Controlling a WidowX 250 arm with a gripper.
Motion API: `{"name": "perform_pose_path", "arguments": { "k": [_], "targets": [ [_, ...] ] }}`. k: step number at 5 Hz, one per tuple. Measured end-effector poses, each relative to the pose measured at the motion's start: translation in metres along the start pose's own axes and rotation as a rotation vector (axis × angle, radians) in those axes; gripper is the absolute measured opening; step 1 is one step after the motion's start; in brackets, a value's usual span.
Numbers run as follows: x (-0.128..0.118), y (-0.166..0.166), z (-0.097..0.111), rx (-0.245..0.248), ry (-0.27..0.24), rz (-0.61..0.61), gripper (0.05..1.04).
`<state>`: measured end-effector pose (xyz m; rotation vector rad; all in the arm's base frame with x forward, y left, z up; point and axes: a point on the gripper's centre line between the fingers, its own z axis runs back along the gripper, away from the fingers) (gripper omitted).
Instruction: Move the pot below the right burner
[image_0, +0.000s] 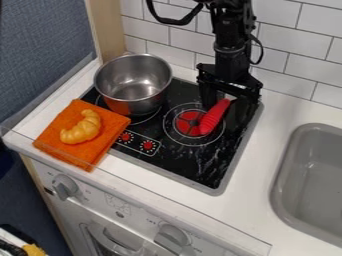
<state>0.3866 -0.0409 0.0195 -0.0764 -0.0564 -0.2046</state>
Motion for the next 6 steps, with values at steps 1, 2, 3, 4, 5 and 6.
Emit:
{"name": "perform_pose_path", "arguments": {
  "k": [1,2,3,4,5,6],
  "targets": [
    [-0.003,0.0,-0.009,-0.007,0.025,0.005,1.0],
    [-0.003,-0.001,-0.009,-0.031,0.02,0.007,1.0],
    [-0.003,-0.001,-0.01,-0.053,0.014,0.016,1.0],
    [0.0,0.001,-0.007,-0.087,-0.01,0.008,1.0],
    [0.001,-0.002,0.0,-0.094,-0.01,-0.018,1.0],
    [0.019,-0.007,0.045,-0.104,-0.136,-0.039,1.0]
  ]
}}
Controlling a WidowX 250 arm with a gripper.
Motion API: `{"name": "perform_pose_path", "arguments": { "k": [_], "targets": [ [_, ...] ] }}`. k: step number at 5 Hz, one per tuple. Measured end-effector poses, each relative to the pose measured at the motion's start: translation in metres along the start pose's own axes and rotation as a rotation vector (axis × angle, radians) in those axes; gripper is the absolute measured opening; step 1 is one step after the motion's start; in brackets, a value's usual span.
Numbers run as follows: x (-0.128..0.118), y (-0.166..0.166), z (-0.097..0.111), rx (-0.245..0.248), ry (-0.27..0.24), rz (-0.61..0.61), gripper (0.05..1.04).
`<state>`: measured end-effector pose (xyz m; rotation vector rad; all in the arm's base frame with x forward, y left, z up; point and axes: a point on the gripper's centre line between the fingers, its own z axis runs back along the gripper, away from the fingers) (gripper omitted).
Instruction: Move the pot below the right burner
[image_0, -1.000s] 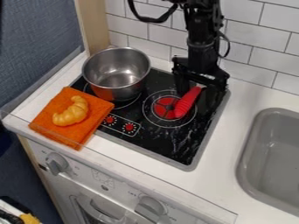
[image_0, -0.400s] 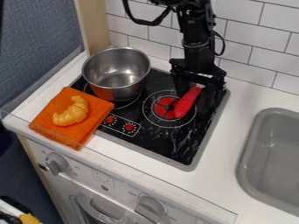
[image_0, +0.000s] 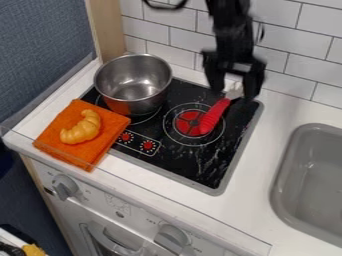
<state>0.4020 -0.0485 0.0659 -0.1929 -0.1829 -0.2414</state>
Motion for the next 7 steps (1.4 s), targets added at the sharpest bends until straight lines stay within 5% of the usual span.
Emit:
{"name": "perform_pose_path", "arguments": {
  "k": [2,5,6,7],
  "targets": [
    [0.011,-0.002,0.022,0.009,-0.025,-0.042,1.0],
    [-0.035,0.054,0.074,0.11,0.021,0.019,1.0],
    [-0.048,0.068,0.075,0.138,0.063,0.044,1.0],
    [-0.056,0.077,0.054,0.143,0.135,0.076,1.0]
  ]
}}
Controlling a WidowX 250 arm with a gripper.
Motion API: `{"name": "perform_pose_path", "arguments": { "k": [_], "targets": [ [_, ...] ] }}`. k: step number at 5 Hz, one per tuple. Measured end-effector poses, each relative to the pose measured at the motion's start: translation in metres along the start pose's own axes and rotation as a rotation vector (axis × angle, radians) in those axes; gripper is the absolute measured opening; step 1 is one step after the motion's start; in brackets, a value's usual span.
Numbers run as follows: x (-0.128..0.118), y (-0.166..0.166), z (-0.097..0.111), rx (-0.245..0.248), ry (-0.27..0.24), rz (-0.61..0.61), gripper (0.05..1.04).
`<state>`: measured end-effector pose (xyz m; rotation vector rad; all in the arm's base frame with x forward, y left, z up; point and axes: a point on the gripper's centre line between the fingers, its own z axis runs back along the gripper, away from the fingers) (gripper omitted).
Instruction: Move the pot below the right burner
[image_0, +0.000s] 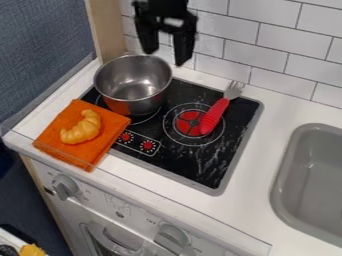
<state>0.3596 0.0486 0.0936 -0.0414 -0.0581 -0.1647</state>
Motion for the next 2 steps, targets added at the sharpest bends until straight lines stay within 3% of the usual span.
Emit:
{"name": "perform_pose_path", "arguments": {
  "k": [2],
  "targets": [
    [0.005,0.002,-0.048,0.004,0.092,0.039,0.951]
  ]
}}
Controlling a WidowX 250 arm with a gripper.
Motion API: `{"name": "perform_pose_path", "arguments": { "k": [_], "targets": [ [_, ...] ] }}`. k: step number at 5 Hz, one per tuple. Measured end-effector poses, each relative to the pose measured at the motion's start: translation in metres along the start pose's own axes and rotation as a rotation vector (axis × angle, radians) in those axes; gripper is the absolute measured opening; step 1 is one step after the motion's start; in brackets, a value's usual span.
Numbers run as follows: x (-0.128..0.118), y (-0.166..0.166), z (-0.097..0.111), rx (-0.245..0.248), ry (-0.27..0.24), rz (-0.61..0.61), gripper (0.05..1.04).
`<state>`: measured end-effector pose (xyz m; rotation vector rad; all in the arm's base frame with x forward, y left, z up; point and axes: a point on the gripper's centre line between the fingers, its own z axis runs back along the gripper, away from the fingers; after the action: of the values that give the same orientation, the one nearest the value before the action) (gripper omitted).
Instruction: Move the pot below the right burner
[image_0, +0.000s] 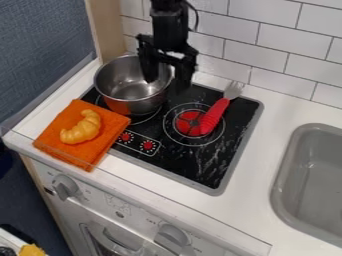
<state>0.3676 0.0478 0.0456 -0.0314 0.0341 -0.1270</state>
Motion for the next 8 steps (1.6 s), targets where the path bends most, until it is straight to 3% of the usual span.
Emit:
{"name": "perform_pose_path", "arguments": {
  "k": [2,3,4,5,6,7,8],
  "targets": [
    [0.003,-0.006,-0.01,0.005,0.023,-0.013,0.37],
    [0.004,-0.009,-0.01,0.005,0.024,-0.019,0.17],
    [0.004,-0.009,-0.009,0.006,0.012,-0.018,0.1],
    [-0.002,-0.028,0.017,-0.018,-0.08,-0.073,0.091],
    [-0.02,-0.08,0.051,-0.074,-0.176,-0.198,0.083],
    [-0.051,-0.115,0.066,-0.112,-0.215,-0.289,0.082],
    [-0.082,-0.153,0.048,-0.136,-0.132,-0.388,0.082]
  ]
}}
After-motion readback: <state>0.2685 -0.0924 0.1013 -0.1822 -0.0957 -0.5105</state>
